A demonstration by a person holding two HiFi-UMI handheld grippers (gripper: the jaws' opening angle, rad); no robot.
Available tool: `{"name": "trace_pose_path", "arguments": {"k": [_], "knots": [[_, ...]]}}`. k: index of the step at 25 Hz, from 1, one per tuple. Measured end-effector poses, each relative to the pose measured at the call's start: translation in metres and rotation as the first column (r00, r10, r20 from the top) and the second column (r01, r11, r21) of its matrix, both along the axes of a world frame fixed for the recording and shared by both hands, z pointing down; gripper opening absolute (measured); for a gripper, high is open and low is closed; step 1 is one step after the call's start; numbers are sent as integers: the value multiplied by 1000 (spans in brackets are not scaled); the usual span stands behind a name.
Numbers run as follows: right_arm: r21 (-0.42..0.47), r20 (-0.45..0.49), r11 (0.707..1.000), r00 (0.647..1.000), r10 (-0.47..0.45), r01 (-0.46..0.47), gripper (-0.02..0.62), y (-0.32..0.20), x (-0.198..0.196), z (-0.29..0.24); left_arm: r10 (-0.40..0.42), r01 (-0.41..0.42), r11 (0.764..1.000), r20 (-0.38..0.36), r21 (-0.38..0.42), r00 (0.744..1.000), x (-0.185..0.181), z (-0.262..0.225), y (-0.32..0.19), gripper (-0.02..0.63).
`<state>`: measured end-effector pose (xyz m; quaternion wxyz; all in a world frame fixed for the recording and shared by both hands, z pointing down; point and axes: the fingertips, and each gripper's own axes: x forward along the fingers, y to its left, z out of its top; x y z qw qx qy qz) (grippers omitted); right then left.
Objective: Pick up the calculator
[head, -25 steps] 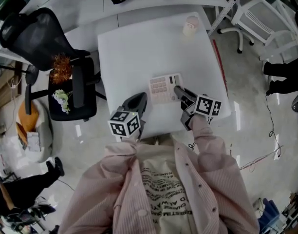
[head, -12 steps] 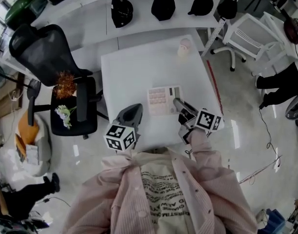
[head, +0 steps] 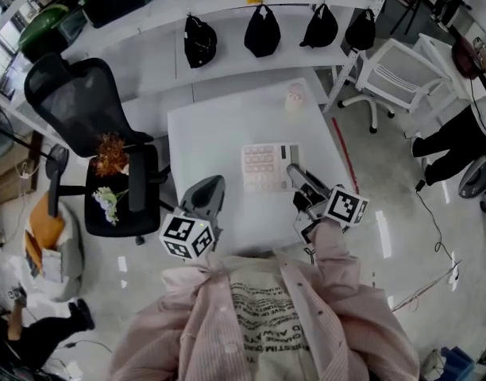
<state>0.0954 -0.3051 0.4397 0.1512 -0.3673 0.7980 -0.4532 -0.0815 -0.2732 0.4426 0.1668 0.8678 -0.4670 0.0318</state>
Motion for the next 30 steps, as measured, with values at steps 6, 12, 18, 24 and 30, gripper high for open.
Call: {"name": "trace_pose_path", "arguments": {"k": [6, 12, 18, 24, 30], "knots": [[65, 29, 998, 999, 16, -18, 63, 2, 5, -33, -8, 5, 996, 35, 84, 999, -4, -29, 2, 2], [52, 62, 997, 997, 51, -54, 63, 7, 16, -50, -13, 5, 985, 46, 174, 999, -9, -63, 1, 2], [50, 113, 995, 990, 81, -87, 63, 8, 24, -64, -30, 20, 973, 38, 229, 999, -16, -86, 0, 2], [63, 154, 994, 985, 77, -88, 63, 8, 24, -74, -46, 35, 968, 40, 247, 998, -22, -92, 1, 2], [53, 160, 995, 984, 72, -81, 63, 8, 23, -70, -55, 45, 973, 39, 227, 998, -22, -85, 2, 2]]}}
